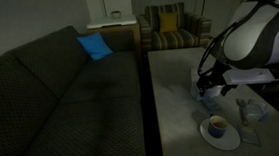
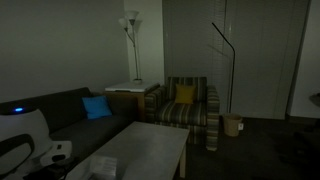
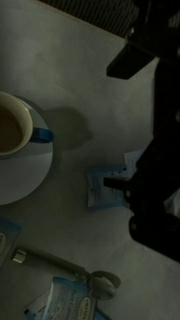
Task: Move the mug from the plate to the table
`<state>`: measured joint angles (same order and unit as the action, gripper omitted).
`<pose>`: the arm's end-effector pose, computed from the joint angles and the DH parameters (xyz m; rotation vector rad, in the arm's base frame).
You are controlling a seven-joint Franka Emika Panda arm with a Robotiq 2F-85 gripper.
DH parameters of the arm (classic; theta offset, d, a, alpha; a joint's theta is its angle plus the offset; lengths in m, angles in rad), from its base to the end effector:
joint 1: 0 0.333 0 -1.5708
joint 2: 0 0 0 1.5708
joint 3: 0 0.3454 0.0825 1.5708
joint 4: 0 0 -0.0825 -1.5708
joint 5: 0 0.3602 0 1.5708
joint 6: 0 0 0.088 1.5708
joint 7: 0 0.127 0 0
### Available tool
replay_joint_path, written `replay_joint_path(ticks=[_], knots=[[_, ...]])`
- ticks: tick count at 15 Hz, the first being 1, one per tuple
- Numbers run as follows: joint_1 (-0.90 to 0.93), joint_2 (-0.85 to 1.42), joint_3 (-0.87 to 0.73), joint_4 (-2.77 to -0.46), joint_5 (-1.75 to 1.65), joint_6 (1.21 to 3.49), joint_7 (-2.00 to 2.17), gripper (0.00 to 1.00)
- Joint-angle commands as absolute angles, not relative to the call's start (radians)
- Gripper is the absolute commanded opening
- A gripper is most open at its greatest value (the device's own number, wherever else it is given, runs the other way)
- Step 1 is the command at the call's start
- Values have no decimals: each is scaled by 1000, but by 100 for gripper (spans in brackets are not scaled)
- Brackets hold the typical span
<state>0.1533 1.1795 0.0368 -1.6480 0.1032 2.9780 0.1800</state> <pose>0.6363 0.1135 -0.0410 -3.0462 0.1766 -0.2087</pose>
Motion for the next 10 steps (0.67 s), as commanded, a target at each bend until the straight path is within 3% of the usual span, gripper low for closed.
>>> replay_joint_path(ticks=[1, 10], knots=[[183, 1231, 12, -1582, 105, 2949, 197, 100], [179, 1333, 22, -1462, 105, 2948, 189, 100]])
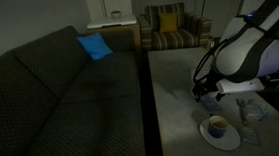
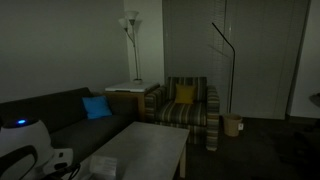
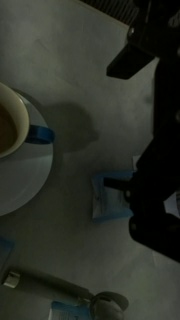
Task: Move the mug from the plate to the table
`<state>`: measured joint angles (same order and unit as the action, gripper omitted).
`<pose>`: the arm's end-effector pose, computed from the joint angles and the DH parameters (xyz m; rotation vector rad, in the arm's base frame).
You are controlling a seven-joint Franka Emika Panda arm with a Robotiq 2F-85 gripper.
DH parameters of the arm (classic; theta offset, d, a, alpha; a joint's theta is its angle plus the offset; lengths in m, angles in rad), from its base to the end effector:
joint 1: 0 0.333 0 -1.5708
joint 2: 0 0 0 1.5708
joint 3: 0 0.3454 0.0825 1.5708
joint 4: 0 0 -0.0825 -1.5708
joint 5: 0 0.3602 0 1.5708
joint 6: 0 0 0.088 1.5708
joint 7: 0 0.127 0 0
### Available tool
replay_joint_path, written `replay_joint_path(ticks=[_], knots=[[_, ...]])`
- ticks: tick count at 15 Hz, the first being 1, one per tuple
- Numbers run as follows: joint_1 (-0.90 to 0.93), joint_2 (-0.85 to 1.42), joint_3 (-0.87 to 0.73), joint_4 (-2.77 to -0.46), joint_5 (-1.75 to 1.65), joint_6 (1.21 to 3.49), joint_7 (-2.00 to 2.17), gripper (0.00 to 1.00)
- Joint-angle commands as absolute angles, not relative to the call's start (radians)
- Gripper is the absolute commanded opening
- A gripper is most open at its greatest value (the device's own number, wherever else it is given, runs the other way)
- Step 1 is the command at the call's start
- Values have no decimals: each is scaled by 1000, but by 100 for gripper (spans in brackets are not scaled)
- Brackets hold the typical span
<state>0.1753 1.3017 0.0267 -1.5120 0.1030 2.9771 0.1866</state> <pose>0.6446 0.1228 -0.0802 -3.0491 0.1626 -0.2294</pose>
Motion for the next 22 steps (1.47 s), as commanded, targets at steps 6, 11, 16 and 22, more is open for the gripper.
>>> replay_joint_path(ticks=[6, 11, 16, 22], knots=[[180, 1343, 20, -1439, 107, 2869, 200, 100], [174, 1338, 28, -1445, 102, 2847, 193, 100], [165, 1402, 23, -1344, 100, 2778, 199, 100], [155, 1412, 9, -1190, 91, 2544, 206, 100]])
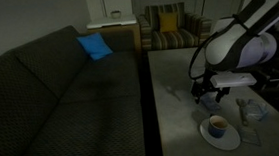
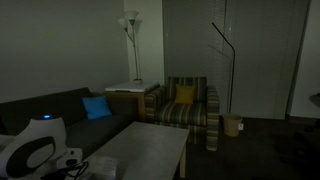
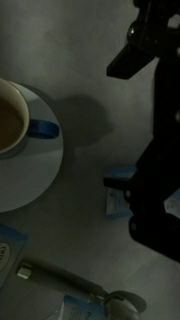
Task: Move the mug from the plate to the table
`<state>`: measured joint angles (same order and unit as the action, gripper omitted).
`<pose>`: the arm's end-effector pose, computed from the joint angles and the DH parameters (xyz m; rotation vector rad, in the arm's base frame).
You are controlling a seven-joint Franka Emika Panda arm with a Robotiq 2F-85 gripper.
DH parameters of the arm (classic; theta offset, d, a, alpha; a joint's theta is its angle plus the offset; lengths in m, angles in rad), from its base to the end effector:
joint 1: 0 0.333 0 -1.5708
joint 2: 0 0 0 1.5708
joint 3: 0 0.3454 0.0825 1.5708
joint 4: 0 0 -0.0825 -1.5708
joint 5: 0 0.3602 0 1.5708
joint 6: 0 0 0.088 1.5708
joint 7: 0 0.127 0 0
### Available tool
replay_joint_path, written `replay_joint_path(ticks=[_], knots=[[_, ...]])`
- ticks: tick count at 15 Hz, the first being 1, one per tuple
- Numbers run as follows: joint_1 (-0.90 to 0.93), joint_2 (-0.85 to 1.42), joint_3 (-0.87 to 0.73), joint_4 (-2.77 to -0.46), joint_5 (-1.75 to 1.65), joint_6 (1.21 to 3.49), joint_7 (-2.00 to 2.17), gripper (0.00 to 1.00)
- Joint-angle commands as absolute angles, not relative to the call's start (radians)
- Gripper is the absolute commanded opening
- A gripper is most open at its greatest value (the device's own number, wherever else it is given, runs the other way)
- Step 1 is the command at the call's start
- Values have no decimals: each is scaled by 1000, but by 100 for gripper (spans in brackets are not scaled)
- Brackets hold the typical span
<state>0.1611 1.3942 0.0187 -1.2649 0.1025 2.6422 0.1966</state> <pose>0.6703 0.1175 -0.0968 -3.0730 0.1885 0.0452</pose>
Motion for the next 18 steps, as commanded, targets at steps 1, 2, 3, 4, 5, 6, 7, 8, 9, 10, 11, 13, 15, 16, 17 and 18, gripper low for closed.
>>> replay_joint_path(ticks=[1, 2, 3, 4, 5, 6, 7, 8, 9, 10, 11, 13, 15, 16, 17, 18], knots=[[153, 1415, 11, -1170, 92, 2512, 205, 100], [149, 1416, 15, -1155, 93, 2479, 202, 100], [145, 1417, 20, -1142, 96, 2448, 201, 100], [143, 1419, 22, -1130, 96, 2423, 199, 100], [140, 1422, 26, -1117, 98, 2401, 196, 100], [137, 1423, 30, -1108, 101, 2382, 195, 100], [134, 1426, 34, -1098, 104, 2363, 193, 100], [132, 1427, 37, -1091, 106, 2353, 195, 100], [128, 1431, 44, -1083, 111, 2349, 192, 100], [124, 1435, 51, -1076, 115, 2354, 190, 100], [146, 1401, 26, -1131, 103, 2382, 197, 100], [147, 1402, 27, -1130, 103, 2383, 197, 100], [161, 1415, 2, -1104, 94, 2374, 230, 100], [175, 1410, -8, -1119, 85, 2419, 234, 100], [196, 1406, -31, -1133, 73, 2460, 258, 100], [220, 1402, -55, -1152, 59, 2519, 283, 100]])
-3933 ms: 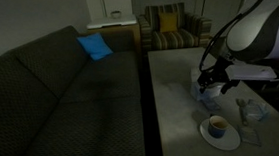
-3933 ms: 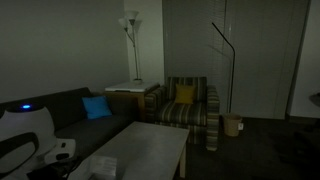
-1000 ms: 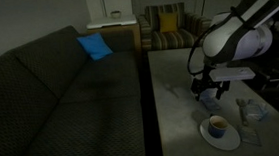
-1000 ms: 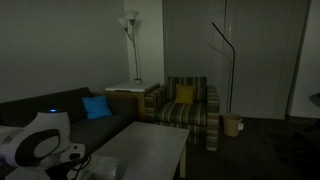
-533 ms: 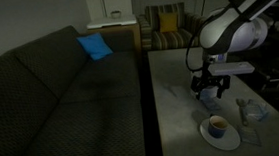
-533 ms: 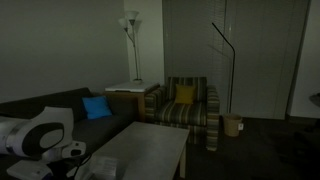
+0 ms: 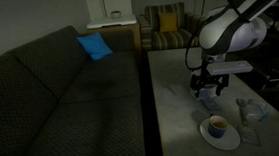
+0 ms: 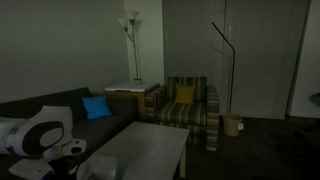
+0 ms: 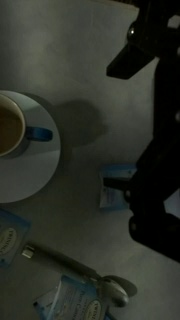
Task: Move the mug from the plate to the table
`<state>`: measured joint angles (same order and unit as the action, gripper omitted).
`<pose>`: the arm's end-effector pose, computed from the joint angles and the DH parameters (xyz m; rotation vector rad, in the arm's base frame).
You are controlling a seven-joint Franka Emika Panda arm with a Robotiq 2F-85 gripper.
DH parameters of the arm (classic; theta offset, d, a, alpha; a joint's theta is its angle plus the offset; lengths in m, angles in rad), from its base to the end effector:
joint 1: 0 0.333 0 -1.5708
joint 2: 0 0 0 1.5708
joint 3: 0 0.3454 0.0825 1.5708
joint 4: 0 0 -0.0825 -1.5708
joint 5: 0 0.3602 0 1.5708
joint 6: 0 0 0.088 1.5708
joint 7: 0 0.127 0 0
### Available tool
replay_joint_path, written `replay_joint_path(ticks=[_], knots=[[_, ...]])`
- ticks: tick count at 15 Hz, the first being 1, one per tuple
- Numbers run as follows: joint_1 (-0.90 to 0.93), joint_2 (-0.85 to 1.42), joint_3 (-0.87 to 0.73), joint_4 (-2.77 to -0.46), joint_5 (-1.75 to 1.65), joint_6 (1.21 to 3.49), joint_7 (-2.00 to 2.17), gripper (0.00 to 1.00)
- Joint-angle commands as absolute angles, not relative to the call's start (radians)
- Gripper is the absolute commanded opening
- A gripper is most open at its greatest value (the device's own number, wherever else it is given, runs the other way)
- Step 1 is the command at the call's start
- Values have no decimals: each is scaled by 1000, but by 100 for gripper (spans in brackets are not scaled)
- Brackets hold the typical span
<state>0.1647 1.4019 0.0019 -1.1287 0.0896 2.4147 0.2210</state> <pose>0.6914 0.1176 -0.0742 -3.0952 0.1957 0.1937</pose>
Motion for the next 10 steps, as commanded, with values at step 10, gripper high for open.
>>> replay_joint_path(ticks=[10], knots=[[396, 1373, -190, -1370, 60, 2806, 576, 100]])
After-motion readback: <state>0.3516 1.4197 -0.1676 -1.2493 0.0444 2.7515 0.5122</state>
